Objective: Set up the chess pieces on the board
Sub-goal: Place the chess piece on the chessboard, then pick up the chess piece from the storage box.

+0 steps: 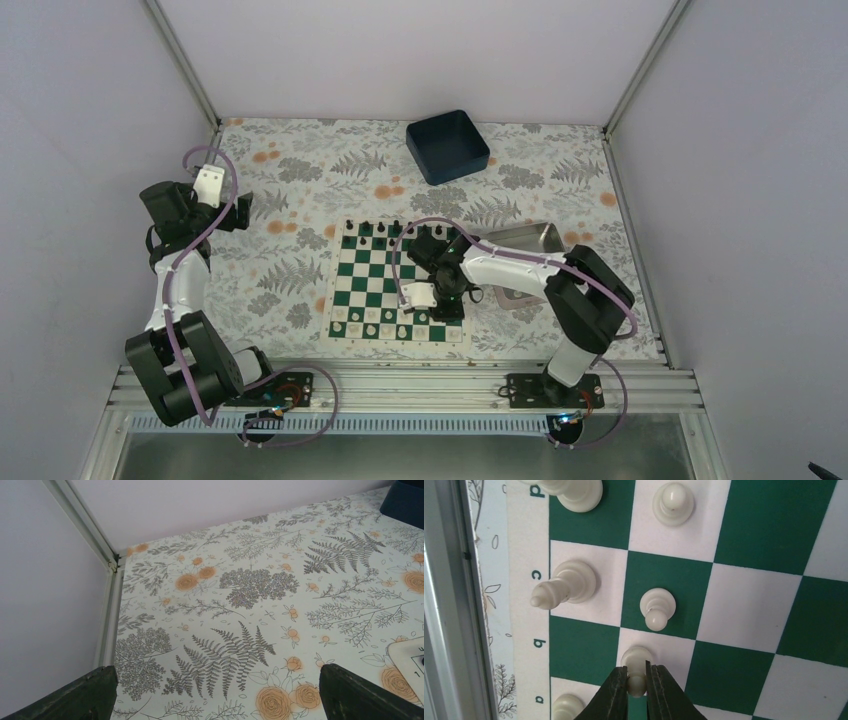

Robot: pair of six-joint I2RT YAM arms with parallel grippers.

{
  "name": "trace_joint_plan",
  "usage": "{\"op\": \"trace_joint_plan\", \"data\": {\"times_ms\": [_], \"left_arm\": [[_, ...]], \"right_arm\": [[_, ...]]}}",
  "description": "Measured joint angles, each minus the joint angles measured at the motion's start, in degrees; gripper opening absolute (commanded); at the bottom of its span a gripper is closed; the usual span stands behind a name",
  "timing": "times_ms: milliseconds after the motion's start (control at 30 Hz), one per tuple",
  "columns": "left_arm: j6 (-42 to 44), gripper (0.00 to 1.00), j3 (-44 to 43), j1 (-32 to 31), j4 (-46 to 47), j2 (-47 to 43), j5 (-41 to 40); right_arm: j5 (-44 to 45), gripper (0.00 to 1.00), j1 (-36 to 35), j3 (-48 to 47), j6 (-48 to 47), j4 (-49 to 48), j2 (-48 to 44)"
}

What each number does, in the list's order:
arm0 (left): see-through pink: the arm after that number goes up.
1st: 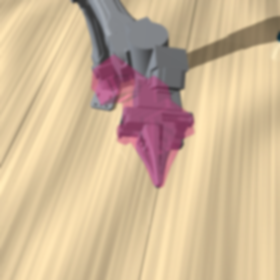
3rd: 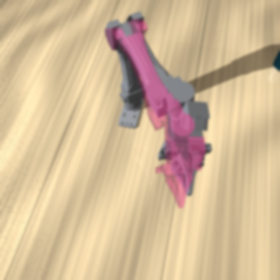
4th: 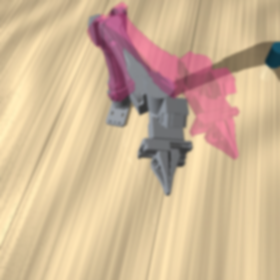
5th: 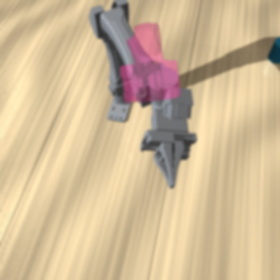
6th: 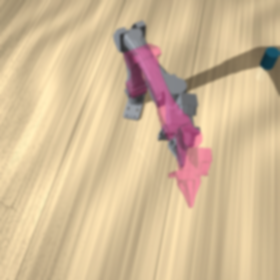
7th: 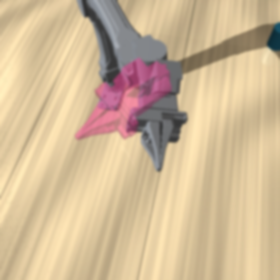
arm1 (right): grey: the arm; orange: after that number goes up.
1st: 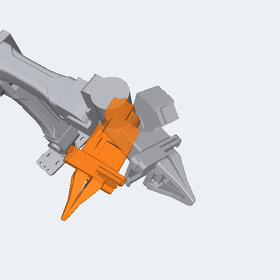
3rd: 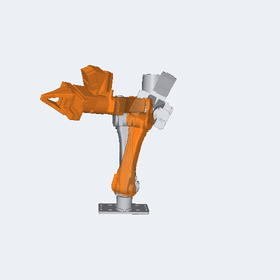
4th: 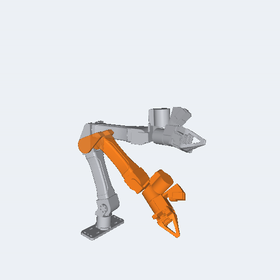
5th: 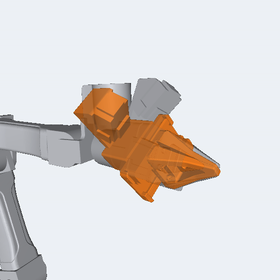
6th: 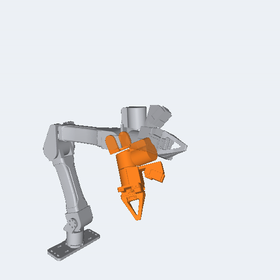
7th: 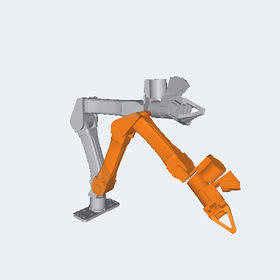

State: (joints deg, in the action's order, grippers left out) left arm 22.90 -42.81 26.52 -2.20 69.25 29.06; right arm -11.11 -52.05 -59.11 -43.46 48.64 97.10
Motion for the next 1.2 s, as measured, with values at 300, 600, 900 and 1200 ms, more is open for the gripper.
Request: {"op": "trace_joint_plan", "data": {"times_ms": [300, 600, 900, 1200], "left_arm": [[0.0, 1.00, 0.0, 0.0, 0.0, 0.4, 0.0], [0.0, 1.00, 0.0, 0.0, 0.0, 0.5, 0.0], [0.0, 1.00, 0.0, 0.0, 0.0, 0.6, -0.2], [0.0, 1.00, 0.0, 0.0, 0.0, 5.7, -1.7]], "right_arm": [[0.9, 0.29, 0.0, 0.0, -0.1, -0.7, 0.8], [3.3, 0.38, 1.1, -0.1, 0.2, 1.0, -4.2], [6.1, 0.42, 20.9, -2.7, -2.3, 4.9, -18.4], [6.4, 0.43, 42.5, -3.6, -8.9, 8.1, -18.2]]}}
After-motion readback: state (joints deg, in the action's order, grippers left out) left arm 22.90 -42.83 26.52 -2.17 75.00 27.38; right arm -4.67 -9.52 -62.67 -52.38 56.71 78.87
